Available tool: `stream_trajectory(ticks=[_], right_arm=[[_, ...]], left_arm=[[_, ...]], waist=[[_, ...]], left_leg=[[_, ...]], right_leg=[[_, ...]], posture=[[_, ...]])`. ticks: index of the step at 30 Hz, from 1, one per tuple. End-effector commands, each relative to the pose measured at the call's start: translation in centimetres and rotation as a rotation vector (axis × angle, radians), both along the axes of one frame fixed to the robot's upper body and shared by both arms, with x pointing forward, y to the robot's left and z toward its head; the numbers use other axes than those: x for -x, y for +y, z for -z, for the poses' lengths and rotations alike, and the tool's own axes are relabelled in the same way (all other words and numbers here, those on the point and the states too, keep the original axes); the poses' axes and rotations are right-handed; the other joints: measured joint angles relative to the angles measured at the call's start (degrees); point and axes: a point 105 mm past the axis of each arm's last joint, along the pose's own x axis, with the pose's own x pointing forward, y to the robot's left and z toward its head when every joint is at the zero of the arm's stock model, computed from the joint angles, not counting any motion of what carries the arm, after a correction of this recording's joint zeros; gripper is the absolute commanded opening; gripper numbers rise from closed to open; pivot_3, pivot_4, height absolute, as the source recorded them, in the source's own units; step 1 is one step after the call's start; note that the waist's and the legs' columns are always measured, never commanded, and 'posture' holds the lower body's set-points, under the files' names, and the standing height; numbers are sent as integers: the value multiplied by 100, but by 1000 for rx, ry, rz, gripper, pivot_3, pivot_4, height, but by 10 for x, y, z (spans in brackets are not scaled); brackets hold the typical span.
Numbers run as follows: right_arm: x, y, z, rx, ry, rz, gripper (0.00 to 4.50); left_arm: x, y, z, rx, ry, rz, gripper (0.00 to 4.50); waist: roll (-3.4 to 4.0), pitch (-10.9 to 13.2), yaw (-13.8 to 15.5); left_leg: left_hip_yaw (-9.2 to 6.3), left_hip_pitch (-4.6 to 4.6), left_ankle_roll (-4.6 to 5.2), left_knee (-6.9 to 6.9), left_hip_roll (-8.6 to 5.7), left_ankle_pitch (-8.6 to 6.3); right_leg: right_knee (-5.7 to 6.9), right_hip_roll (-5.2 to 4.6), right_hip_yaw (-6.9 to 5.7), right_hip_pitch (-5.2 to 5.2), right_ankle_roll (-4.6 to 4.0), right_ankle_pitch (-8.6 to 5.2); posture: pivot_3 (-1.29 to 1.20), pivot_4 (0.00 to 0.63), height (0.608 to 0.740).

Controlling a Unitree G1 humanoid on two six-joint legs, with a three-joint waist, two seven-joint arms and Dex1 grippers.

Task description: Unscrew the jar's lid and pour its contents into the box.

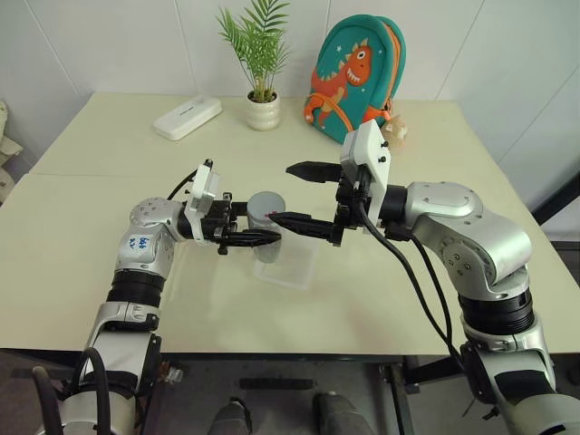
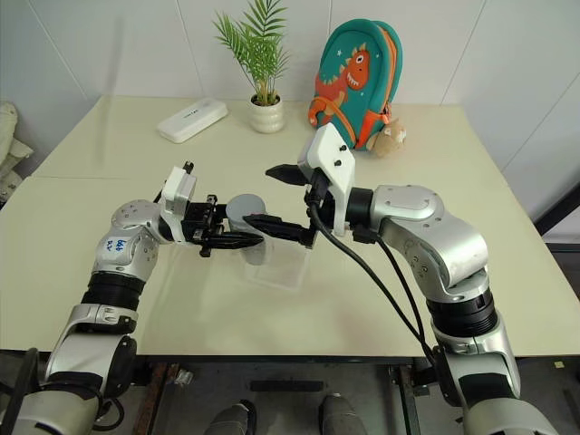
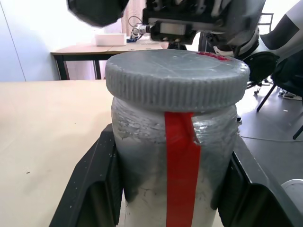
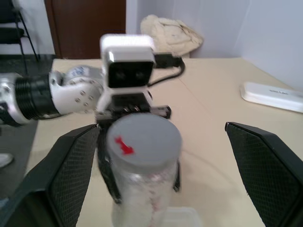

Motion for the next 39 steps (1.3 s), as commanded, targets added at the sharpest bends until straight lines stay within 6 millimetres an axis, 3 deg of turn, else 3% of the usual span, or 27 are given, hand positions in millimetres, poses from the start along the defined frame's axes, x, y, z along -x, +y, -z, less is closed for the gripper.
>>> stream_trajectory(ticks=[1, 9, 19, 39], right_arm=[[11, 6, -19, -65, -37, -29, 4467], [2, 24, -9, -60, 13, -47, 4467], [-9, 26, -5, -9, -7, -59, 4467], [-12, 29, -3, -7, 53, -86, 4467]], left_arm=[[1, -2, -14, 13, -62, 25, 2070], [9, -16, -19, 14, -85, 115, 2070], [16, -18, -17, -10, -104, 161, 2070], [21, -20, -12, -20, -107, 170, 2070]], waist=[[0, 0, 11], [0, 0, 4], [0, 0, 9], [1, 0, 6]], left_leg=[[0, 0, 0, 1, 0, 0], [1, -1, 0, 4, 0, 0], [0, -1, 0, 4, 0, 0], [0, -1, 0, 5, 0, 0]], right_leg=[[1, 0, 0, 0, 0, 0], [1, -1, 0, 0, 0, 0], [2, 0, 0, 0, 0, 0], [3, 0, 0, 0, 0, 0]], posture=[[0, 150, 740], [0, 150, 740], [0, 150, 740], [0, 150, 740]])
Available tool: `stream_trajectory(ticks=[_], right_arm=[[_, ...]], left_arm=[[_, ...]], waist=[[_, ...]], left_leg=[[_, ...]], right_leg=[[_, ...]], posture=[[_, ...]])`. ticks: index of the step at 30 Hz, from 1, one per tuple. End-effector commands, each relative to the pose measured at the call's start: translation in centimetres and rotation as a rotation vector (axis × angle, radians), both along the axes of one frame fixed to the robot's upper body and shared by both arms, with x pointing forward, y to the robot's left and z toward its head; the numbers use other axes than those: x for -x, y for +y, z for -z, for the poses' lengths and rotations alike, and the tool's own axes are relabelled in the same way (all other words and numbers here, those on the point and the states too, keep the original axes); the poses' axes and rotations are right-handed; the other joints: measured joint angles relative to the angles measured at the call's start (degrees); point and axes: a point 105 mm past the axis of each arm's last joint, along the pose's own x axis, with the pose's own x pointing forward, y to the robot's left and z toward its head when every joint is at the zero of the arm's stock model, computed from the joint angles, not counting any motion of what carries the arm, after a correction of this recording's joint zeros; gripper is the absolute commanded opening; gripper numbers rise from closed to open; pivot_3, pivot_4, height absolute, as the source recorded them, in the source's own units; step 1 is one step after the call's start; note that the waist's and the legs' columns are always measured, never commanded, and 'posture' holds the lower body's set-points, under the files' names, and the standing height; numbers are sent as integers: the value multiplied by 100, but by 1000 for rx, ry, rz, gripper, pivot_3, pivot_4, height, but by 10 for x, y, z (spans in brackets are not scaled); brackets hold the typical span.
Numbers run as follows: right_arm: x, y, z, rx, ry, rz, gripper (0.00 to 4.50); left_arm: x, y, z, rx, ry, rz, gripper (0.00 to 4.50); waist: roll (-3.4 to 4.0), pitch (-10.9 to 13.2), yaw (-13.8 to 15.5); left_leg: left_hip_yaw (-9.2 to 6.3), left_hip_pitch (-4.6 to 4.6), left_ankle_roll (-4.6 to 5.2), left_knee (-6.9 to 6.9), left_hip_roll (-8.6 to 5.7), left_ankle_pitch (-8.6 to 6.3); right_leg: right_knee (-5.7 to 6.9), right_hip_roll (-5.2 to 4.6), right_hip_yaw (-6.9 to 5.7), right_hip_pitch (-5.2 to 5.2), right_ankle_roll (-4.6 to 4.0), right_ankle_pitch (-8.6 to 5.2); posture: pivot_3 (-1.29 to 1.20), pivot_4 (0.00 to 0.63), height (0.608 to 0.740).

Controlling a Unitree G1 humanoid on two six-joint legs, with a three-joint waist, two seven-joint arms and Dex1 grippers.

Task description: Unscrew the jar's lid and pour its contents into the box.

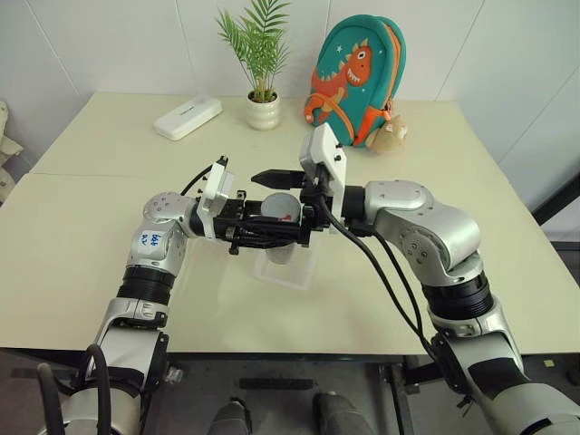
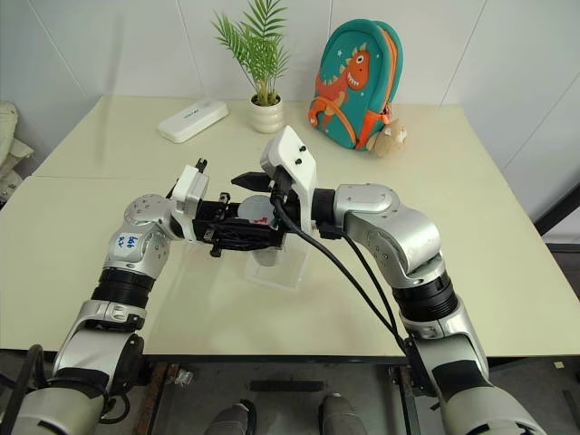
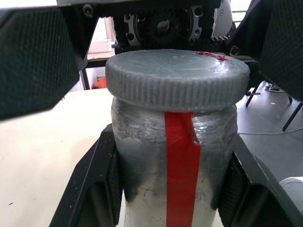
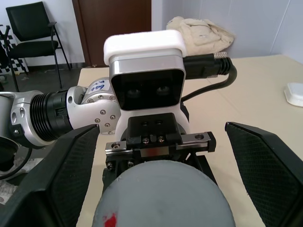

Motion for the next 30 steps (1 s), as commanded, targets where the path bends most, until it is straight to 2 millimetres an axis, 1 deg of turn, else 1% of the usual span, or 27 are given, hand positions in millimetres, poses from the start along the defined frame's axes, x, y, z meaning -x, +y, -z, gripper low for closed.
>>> stream_trajectory(ticks=[1, 5, 9, 16, 30], right_arm=[[2, -1, -16, -44, -33, -2, 4467], [-5, -6, -17, -47, -34, 29, 4467], [-8, -13, -20, -48, -42, 51, 4467], [-8, -30, -19, -32, -40, 91, 4467], [-6, -54, -13, 11, -28, 168, 4467]], left_arm=[[12, 0, -4, -9, -41, 87, 2070], [12, -1, -4, -6, -39, 87, 2070], [13, 1, -4, -4, -37, 83, 2070], [11, 5, -4, 2, -30, 62, 2070], [7, 7, -5, 12, -23, 39, 2070]], waist=[[0, 0, 0], [0, 0, 0], [0, 0, 0], [0, 0, 2], [0, 0, 1]], left_leg=[[0, 0, 0, 0, 0, 0], [0, 0, 0, 0, 0, 0], [0, 0, 0, -1, 0, 0], [0, 0, 0, 0, 0, 0], [0, 0, 0, 0, 0, 0]], right_leg=[[0, 0, 0, 0, 0, 0], [0, 0, 0, 0, 0, 0], [-1, 0, 0, 0, 0, 0], [0, 0, 0, 0, 0, 0], [-2, 0, 0, 0, 0, 0]], posture=[[0, 150, 740], [0, 150, 740], [0, 150, 740], [0, 150, 740], [0, 150, 740]])
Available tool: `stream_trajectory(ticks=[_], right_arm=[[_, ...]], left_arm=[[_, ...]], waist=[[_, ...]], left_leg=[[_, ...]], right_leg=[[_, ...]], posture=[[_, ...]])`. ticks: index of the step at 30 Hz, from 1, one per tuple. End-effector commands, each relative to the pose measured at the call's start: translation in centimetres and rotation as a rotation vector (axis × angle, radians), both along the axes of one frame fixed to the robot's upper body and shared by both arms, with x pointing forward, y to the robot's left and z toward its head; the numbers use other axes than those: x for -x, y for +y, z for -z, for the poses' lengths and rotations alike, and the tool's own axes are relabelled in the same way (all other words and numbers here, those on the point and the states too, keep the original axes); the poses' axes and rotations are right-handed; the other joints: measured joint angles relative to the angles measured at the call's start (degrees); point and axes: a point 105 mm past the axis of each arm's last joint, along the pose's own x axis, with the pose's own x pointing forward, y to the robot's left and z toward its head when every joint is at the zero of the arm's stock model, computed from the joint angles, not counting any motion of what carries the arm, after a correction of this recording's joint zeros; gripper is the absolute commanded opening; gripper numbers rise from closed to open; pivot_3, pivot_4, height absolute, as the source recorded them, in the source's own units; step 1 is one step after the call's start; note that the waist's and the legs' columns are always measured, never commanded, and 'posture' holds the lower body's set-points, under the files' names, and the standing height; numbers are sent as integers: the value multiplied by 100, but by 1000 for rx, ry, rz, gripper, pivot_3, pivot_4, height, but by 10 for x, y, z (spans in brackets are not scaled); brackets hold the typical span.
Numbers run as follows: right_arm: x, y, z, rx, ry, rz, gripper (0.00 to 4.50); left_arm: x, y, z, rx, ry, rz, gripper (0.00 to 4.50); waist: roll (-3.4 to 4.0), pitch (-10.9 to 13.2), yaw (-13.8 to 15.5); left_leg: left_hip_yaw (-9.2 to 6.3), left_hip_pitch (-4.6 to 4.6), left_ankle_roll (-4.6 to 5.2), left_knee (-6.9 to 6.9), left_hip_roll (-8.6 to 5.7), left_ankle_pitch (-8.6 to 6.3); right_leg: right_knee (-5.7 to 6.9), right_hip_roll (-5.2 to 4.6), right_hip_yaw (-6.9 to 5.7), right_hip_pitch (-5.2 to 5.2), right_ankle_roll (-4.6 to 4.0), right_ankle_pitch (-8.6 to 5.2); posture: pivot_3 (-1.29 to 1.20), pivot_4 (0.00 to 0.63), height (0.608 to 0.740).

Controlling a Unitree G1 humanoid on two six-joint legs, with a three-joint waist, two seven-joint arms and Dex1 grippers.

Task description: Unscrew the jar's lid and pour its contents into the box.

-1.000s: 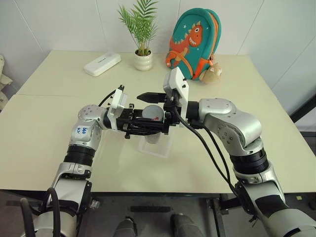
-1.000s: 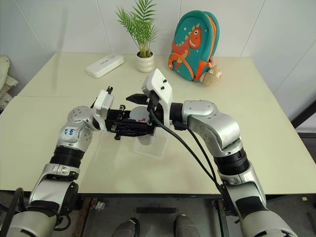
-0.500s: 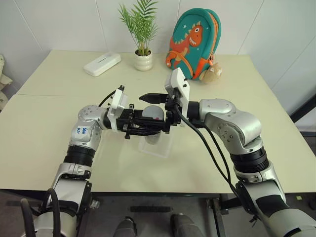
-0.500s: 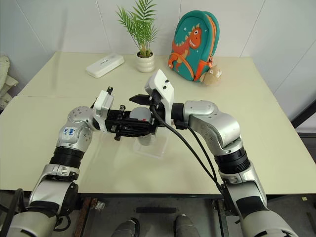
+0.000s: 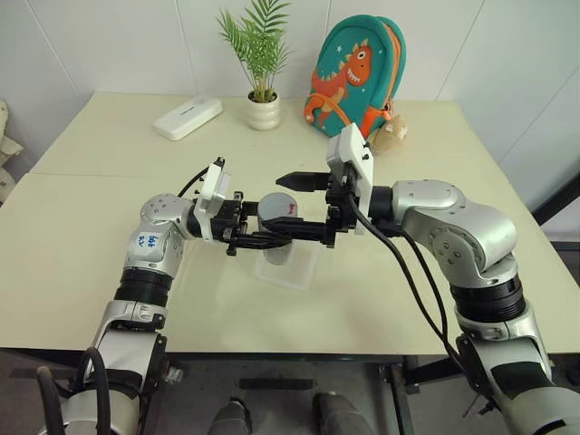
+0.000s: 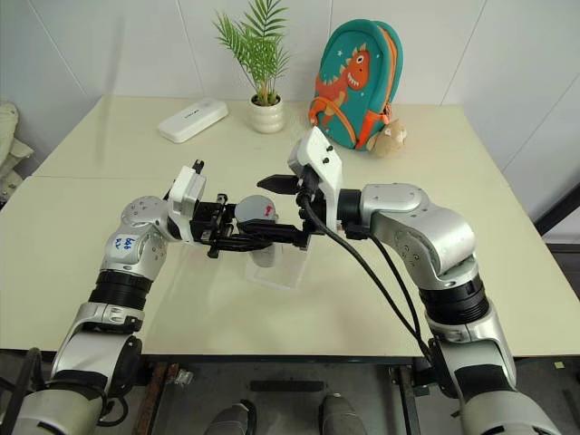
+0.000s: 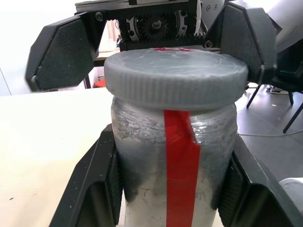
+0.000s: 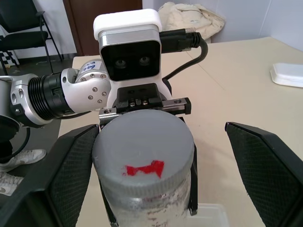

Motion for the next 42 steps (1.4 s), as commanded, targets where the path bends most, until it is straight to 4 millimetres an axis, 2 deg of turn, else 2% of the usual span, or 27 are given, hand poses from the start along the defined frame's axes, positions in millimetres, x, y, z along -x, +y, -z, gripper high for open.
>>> stream_trajectory(ticks=[1, 9, 14, 24, 33, 42], right_arm=[[-7, -20, -14, -31, -46, 101, 4467], [4, -19, -21, -36, -59, 77, 4467], [11, -12, -26, -59, -59, 46, 4467], [14, 12, -24, -81, -54, -18, 4467], [7, 26, -12, -48, -65, -24, 4467], [-2, 27, -9, -45, -77, 8, 4467]], left_arm=[[7, 2, -7, 8, -43, 53, 2070], [4, 4, -6, 13, -27, 45, 2070], [4, 2, -5, 18, -13, 52, 2070], [6, -4, -9, 19, -24, 90, 2070], [8, -9, -10, 20, -15, 115, 2070], [11, -10, -10, 19, -11, 131, 2070]], waist=[[0, 0, -3], [0, 0, 7], [0, 0, -5], [0, 0, -2], [1, 0, 0], [1, 0, -2]], left_leg=[[0, 0, 0, 0, 0, 0], [0, 0, 0, 0, 0, 0], [0, 0, 0, -2, 0, 0], [0, 0, 0, -1, 0, 0], [0, 0, 0, 0, 0, 0], [0, 0, 0, 0, 0, 0]], right_leg=[[0, 0, 0, 0, 0, 0], [-1, 0, 0, 0, 0, 0], [0, 0, 1, 0, 0, 0], [0, 1, 1, 0, 0, 0], [1, 1, 0, 0, 0, 0], [1, 1, 0, 0, 0, 0]], posture=[[0, 150, 740], [0, 150, 740], [0, 150, 740], [0, 150, 740], [0, 150, 740], [0, 150, 740]])
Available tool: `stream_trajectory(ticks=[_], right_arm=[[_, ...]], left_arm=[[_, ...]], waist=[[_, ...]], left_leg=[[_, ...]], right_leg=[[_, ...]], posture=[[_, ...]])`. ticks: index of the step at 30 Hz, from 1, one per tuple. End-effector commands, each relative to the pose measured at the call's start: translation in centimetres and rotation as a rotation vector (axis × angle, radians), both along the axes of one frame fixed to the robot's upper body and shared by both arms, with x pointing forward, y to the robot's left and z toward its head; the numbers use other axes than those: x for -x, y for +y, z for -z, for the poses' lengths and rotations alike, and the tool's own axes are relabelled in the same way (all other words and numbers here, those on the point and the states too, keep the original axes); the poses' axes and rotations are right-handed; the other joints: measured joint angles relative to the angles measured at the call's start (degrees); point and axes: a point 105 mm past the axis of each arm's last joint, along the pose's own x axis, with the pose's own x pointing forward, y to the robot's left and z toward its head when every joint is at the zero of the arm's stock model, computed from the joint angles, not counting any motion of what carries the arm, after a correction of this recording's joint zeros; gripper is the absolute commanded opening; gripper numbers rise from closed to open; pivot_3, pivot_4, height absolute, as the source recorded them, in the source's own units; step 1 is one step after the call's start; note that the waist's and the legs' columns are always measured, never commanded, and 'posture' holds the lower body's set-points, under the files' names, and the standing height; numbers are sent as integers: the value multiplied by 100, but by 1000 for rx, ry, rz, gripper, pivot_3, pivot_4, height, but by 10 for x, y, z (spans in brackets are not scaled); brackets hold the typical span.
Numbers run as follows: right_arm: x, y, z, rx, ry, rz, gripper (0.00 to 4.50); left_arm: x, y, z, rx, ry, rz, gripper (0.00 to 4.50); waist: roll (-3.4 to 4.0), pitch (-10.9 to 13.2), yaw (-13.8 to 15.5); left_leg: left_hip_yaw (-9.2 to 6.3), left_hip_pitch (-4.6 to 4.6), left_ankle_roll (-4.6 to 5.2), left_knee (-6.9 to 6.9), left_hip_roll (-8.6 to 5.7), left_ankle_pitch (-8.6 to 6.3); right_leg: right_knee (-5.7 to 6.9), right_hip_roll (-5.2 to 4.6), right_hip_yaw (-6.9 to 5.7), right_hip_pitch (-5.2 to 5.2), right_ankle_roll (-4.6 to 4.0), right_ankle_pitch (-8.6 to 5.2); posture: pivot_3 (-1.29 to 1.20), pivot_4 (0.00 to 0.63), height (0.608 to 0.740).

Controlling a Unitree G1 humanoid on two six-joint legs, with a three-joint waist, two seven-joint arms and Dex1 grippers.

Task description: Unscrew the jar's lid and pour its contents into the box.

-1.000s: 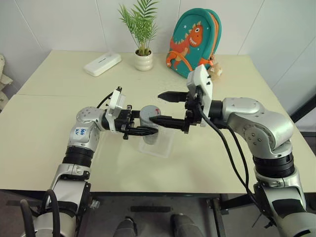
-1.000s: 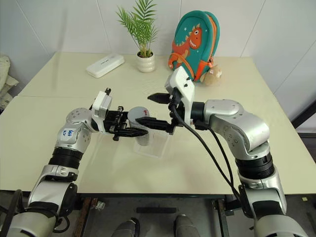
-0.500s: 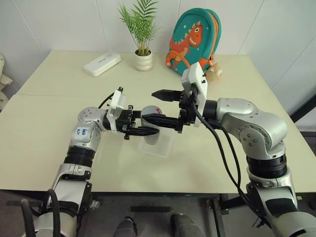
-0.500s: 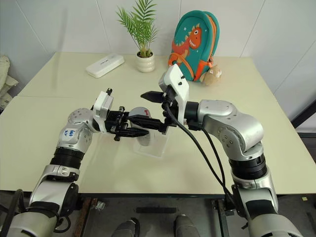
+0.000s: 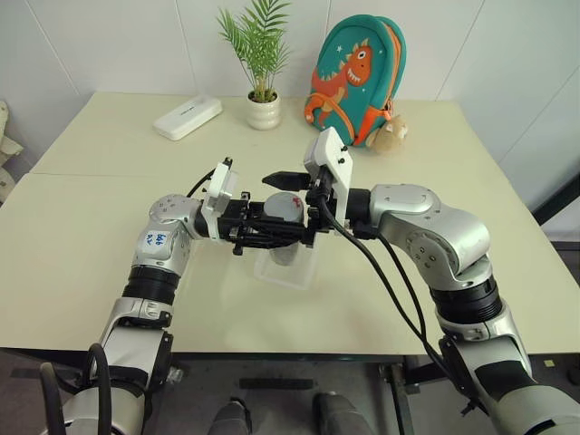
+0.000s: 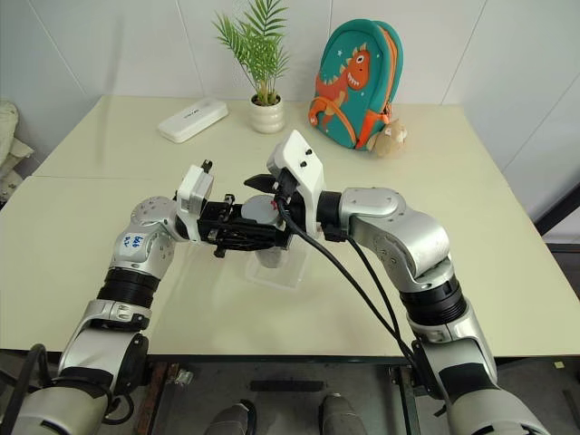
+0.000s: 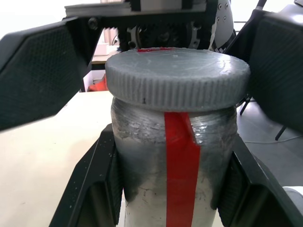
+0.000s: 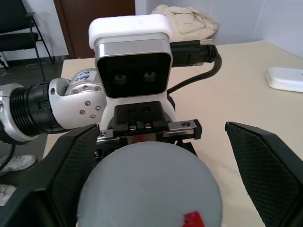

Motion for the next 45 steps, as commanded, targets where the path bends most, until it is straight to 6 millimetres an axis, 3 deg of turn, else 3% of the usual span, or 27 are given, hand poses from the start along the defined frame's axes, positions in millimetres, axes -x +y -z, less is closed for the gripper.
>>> stream_trajectory(ticks=[1, 24, 32, 45], right_arm=[[3, 1, -12, -27, -54, -14, 4467], [9, -39, -11, 19, -52, 65, 4467], [23, -38, -18, 14, -54, 15, 4467], [27, -20, -27, -36, -58, -40, 4467]], left_arm=[[12, 0, -9, 3, -45, 101, 2070], [11, 9, -6, 1, -36, 61, 2070], [7, 10, -6, -3, -31, 53, 2070], [5, 5, -6, -6, -34, 65, 2070]], waist=[[0, 0, -1], [0, 0, 6], [0, 0, 2], [0, 0, 3]], left_leg=[[0, 0, 0, 0, 0, 0], [0, 0, 0, 0, 0, 0], [0, 0, 0, 0, 0, 0], [0, 0, 0, -1, 0, 0]], right_leg=[[0, 0, 0, 0, 0, 0], [-2, 0, 0, 0, 0, 0], [-2, 0, 1, 0, 0, 0], [-2, 0, 0, 0, 0, 0]], posture=[[0, 150, 740], [0, 150, 740], [0, 150, 740], [0, 150, 740]])
